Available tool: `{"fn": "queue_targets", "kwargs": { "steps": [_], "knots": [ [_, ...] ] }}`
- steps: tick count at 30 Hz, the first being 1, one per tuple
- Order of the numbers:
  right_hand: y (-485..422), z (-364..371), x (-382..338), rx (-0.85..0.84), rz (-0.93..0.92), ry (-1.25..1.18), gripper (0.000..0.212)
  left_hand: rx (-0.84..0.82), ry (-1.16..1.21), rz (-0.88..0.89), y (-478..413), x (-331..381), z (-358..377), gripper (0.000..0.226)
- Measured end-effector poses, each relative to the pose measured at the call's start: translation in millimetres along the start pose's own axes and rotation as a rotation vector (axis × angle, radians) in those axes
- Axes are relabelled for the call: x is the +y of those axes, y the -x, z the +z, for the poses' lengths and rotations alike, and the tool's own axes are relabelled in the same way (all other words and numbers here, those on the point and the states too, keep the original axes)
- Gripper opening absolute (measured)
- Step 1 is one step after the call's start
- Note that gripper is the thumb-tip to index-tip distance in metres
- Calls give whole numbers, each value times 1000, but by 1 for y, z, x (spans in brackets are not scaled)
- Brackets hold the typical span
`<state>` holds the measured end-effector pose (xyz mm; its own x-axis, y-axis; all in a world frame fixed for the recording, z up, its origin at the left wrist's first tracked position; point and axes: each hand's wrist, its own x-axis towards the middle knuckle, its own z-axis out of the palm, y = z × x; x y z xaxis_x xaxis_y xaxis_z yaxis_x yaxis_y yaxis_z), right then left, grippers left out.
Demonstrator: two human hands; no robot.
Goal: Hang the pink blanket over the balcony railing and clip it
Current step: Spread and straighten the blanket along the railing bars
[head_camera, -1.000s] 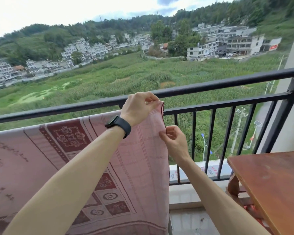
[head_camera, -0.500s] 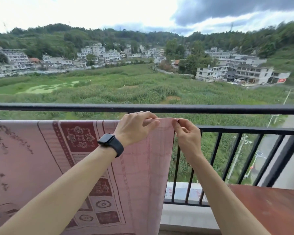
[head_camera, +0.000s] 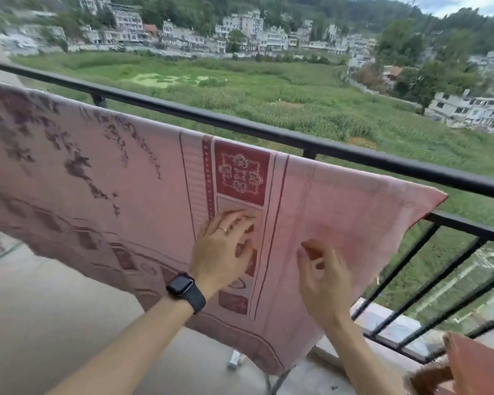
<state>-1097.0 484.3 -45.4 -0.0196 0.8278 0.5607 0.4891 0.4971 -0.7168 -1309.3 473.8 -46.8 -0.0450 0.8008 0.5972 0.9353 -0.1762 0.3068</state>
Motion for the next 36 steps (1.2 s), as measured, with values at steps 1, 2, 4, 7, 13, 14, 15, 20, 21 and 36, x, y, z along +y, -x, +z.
{"fn": "queue_targets", "kwargs": {
  "steps": [1,2,4,7,13,14,15,20,21,36],
  "knots": [
    [4,13,4,-168,24,20,11,-100,-31,-87,16,-11,4,49],
    [12,35,4,-315,33,41,14,-209,-73,-175,35,-30,3,52],
    [26,87,-8,-530,-8,94,20,-386,-139,-330,71,-76,-8,55],
    [40,164,-49,-691,-165,161,26,-495,-155,-526,116,-147,-44,53],
    [59,317,-137,-814,-430,147,26,-374,-221,-800,171,-290,-134,50],
    [59,341,-153,-828,-474,149,25,-352,-238,-826,173,-312,-151,52],
    [59,363,-170,-842,-519,152,24,-329,-245,-850,176,-333,-170,54],
    [64,445,-241,-816,-610,63,13,-225,-308,-930,193,-413,-246,58],
    [68,461,-247,-818,-644,56,13,-218,-343,-928,199,-427,-252,54],
    [-19,721,-368,-799,-760,-69,17,-111,-560,-940,117,-663,-340,49]
  ]
}}
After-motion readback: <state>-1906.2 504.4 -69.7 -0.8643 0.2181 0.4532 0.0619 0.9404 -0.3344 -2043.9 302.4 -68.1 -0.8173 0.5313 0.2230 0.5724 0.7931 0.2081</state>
